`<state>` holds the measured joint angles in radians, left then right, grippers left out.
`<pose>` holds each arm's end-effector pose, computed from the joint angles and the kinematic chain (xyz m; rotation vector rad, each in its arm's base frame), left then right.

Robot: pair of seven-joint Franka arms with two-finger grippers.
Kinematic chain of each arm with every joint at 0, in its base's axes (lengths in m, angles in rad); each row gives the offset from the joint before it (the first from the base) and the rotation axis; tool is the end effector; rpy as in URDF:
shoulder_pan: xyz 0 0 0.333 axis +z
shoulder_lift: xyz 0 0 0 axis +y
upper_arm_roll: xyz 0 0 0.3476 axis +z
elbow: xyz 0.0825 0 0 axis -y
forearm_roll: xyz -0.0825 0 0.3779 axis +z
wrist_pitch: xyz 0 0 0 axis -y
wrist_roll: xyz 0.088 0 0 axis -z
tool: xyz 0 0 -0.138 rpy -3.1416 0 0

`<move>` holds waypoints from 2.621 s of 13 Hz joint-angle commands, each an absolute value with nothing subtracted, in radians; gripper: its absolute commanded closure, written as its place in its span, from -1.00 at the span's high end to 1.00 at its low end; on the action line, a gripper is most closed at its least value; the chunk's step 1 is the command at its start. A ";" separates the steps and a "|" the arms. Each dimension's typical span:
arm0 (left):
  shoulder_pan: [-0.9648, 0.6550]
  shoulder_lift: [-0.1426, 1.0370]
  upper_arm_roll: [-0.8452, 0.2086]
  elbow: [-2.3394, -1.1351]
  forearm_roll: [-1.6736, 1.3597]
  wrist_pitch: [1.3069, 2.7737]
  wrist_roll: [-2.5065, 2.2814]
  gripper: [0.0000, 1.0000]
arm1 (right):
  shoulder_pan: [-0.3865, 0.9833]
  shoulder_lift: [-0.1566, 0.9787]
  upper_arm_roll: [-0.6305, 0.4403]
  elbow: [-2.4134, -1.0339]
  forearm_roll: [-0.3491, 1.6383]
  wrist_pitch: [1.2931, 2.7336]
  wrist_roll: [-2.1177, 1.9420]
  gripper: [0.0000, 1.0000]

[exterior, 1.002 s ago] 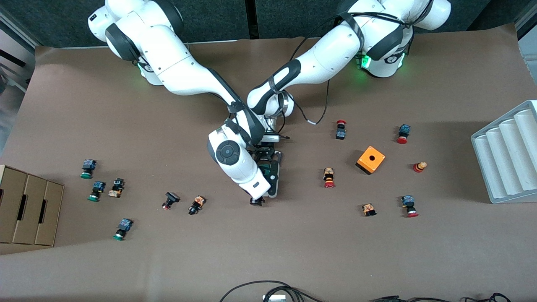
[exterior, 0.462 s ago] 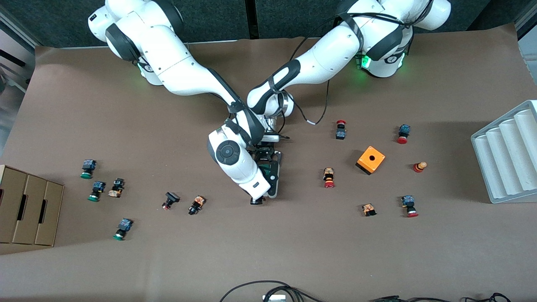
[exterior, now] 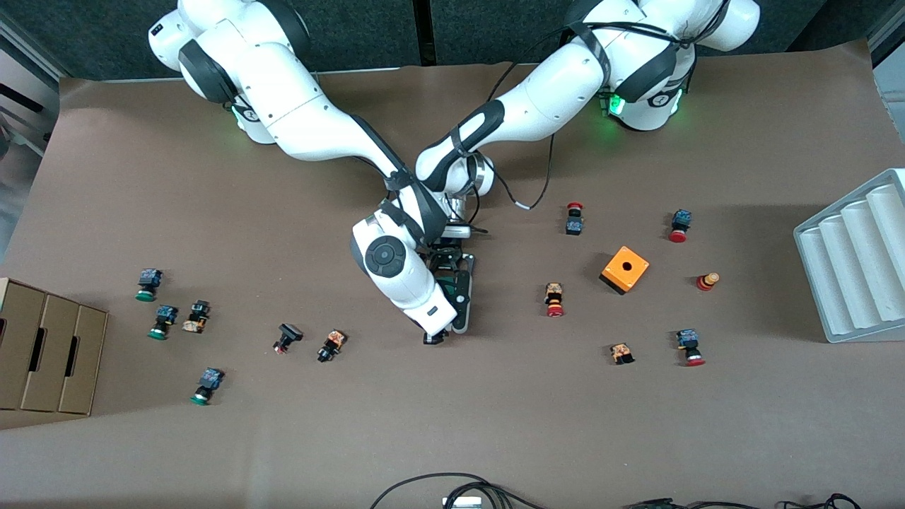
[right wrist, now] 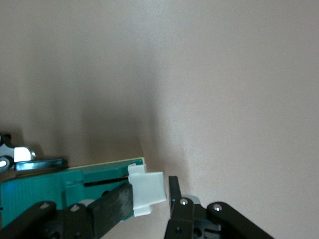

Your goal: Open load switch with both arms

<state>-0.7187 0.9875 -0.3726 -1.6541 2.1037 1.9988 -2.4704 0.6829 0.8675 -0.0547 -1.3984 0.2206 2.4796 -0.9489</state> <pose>0.4188 -0.5649 0.0761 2.5578 -0.1062 1.7658 0.6211 0.4671 0.2008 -2.2863 -2.0081 -0.3531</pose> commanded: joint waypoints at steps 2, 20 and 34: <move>-0.738 1.019 -0.362 -1.635 2.117 1.991 -2.491 0.40 | 0.704 0.891 -0.067 -1.381 0.239 2.505 -0.943 -0.22; -0.807 1.043 -0.362 -1.657 2.112 1.861 -2.540 0.36 | 0.701 0.856 -0.067 -1.417 0.238 2.465 -0.919 -0.29; -0.819 1.057 -0.359 -1.664 2.112 1.825 -2.540 0.25 | 0.703 0.822 -0.067 -1.433 0.238 2.416 -0.908 -0.30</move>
<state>-0.8037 1.0260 -0.3641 -1.6620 2.1087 1.8244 -2.5239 0.6869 0.8521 -0.0626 -1.4017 0.2206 2.4501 -0.9240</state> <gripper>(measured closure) 0.370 0.643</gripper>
